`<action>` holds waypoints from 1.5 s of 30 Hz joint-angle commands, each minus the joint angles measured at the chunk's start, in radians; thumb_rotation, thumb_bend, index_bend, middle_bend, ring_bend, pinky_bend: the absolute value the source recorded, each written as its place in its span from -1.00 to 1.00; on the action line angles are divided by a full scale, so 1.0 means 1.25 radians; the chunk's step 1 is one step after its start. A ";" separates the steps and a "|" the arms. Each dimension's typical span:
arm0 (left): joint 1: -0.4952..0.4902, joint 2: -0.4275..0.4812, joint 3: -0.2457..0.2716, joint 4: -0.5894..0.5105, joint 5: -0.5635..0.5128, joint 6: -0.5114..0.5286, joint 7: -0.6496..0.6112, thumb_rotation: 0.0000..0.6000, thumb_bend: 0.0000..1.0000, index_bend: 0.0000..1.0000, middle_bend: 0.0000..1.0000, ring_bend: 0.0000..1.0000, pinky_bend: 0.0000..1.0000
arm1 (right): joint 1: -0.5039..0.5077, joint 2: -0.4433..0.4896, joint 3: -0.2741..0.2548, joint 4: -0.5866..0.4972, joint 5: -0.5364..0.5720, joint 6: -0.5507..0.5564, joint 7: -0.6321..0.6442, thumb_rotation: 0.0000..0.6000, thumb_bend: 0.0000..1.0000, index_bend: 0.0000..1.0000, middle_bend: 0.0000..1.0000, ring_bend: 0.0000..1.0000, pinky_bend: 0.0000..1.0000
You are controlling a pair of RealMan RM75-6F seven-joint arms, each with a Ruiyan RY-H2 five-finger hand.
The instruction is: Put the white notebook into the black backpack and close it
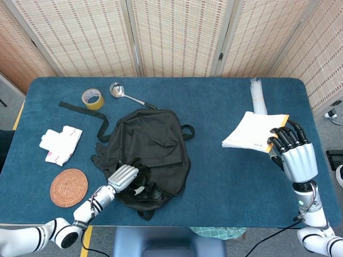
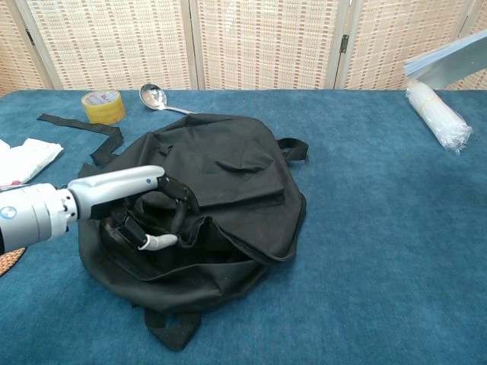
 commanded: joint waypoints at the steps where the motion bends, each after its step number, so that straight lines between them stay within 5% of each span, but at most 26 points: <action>1: 0.005 0.005 -0.005 -0.003 -0.001 0.010 -0.010 1.00 0.12 0.35 -0.35 -0.46 -0.92 | 0.000 0.001 0.000 -0.002 -0.001 0.001 -0.001 1.00 0.02 0.43 -0.09 -0.23 -0.50; 28: 0.032 0.090 -0.067 -0.071 -0.016 0.095 -0.060 1.00 0.19 0.38 -0.34 -0.46 -0.91 | -0.008 0.008 0.003 -0.021 -0.013 0.022 0.006 1.00 0.02 0.43 -0.09 -0.23 -0.50; 33: 0.018 0.109 -0.109 -0.082 -0.053 0.088 -0.068 1.00 0.20 0.38 -0.32 -0.44 -0.91 | -0.003 0.010 -0.003 -0.047 -0.041 0.042 0.018 1.00 0.02 0.43 -0.09 -0.23 -0.50; 45: -0.106 0.103 -0.250 -0.013 -0.299 -0.031 0.017 1.00 0.21 0.38 -0.31 -0.44 -0.91 | 0.034 0.031 -0.011 -0.215 -0.169 0.095 -0.001 1.00 0.02 0.43 -0.09 -0.22 -0.49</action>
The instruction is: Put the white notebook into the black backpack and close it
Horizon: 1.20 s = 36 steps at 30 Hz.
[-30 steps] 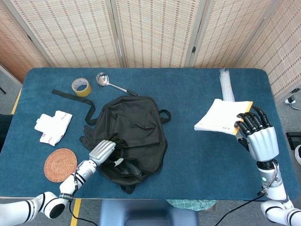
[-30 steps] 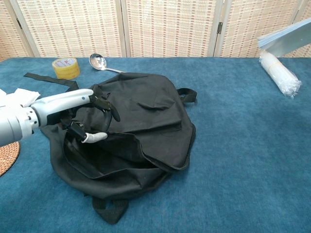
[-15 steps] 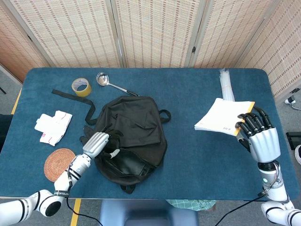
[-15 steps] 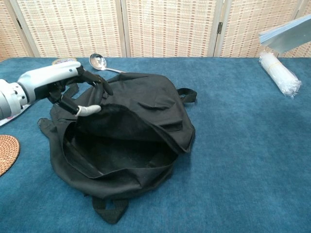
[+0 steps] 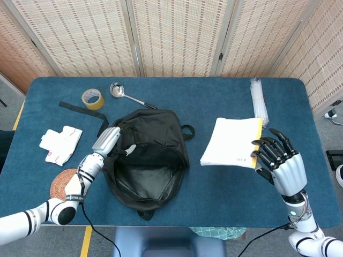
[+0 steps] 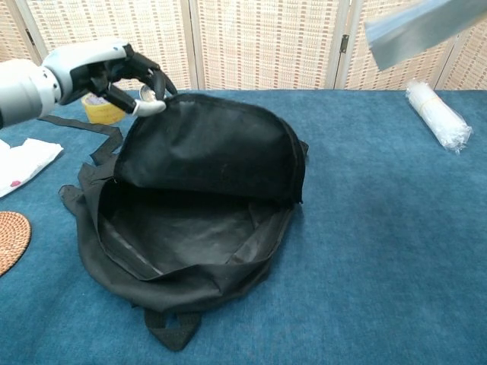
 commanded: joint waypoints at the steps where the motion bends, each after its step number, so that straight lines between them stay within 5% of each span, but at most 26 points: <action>1: -0.057 -0.012 -0.047 0.045 -0.093 -0.041 0.062 1.00 0.21 0.38 -0.31 -0.44 -0.91 | 0.015 0.010 -0.003 -0.056 -0.041 0.008 -0.012 1.00 0.02 0.43 -0.09 -0.23 -0.48; 17: -0.198 -0.092 -0.094 0.227 -0.379 -0.103 0.206 1.00 0.21 0.38 -0.31 -0.44 -0.91 | 0.090 -0.051 -0.039 -0.159 -0.122 -0.132 -0.027 1.00 0.02 0.43 -0.09 -0.21 -0.41; 36: -0.216 -0.104 -0.087 0.288 -0.445 -0.135 0.213 1.00 0.21 0.38 -0.31 -0.44 -0.91 | 0.247 -0.327 -0.016 0.032 -0.066 -0.323 0.046 1.00 0.02 0.45 -0.09 -0.20 -0.35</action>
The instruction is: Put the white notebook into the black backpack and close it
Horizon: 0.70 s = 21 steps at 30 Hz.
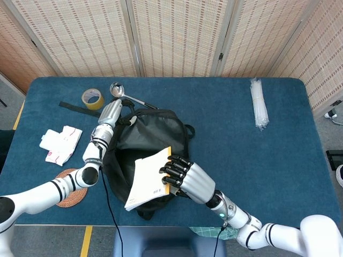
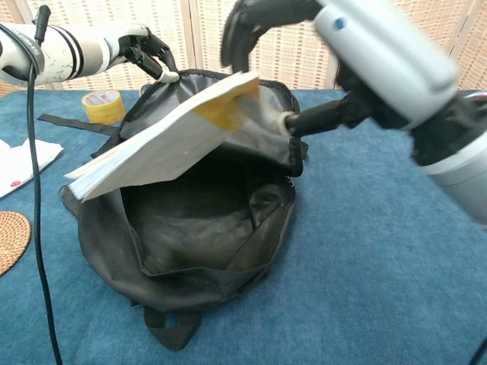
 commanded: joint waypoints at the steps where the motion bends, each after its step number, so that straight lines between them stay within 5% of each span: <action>1: 0.000 0.000 0.001 0.002 -0.004 -0.001 -0.001 1.00 0.21 0.38 -0.31 -0.44 -0.91 | 0.034 -0.067 0.010 0.065 0.024 -0.025 0.028 1.00 0.02 0.45 -0.09 -0.20 -0.35; 12: 0.001 0.002 0.007 0.002 -0.009 -0.001 0.002 1.00 0.21 0.38 -0.31 -0.45 -0.91 | 0.079 -0.204 -0.001 0.239 0.059 -0.047 0.073 1.00 0.02 0.45 -0.09 -0.18 -0.32; 21: 0.009 0.007 0.012 -0.004 -0.001 -0.003 -0.006 1.00 0.21 0.38 -0.31 -0.46 -0.91 | 0.053 -0.268 -0.053 0.377 0.077 -0.034 0.080 1.00 0.02 0.46 -0.09 -0.18 -0.32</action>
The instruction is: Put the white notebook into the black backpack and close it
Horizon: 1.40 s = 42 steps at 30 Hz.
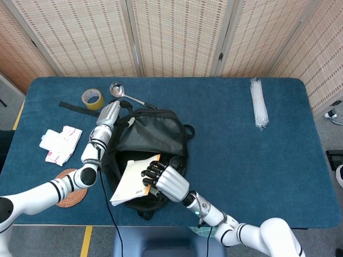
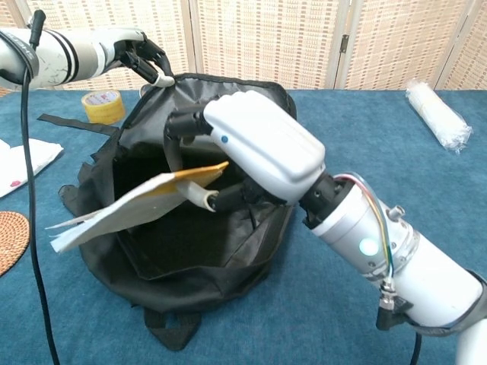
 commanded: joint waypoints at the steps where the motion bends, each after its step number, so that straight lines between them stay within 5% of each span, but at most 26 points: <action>1: 0.003 0.002 0.001 -0.001 0.003 0.001 -0.003 1.00 0.21 0.38 -0.31 -0.46 -0.91 | -0.018 -0.024 -0.031 0.053 0.009 0.004 0.004 1.00 0.02 0.46 -0.09 -0.18 -0.31; 13: 0.016 0.014 0.003 -0.016 0.013 0.006 -0.015 1.00 0.21 0.38 -0.31 -0.46 -0.91 | -0.027 -0.066 -0.041 0.175 0.050 -0.023 -0.017 1.00 0.02 0.48 -0.09 -0.17 -0.31; 38: 0.024 0.023 0.008 -0.033 0.022 0.010 -0.019 1.00 0.21 0.37 -0.31 -0.47 -0.92 | 0.128 -0.134 0.015 0.330 0.145 -0.195 -0.173 1.00 0.02 0.48 -0.11 -0.19 -0.44; 42: 0.025 0.026 0.010 -0.037 0.024 0.012 -0.018 1.00 0.21 0.37 -0.31 -0.48 -0.92 | 0.132 -0.134 0.015 0.332 0.158 -0.214 -0.214 1.00 0.02 0.30 -0.21 -0.27 -0.54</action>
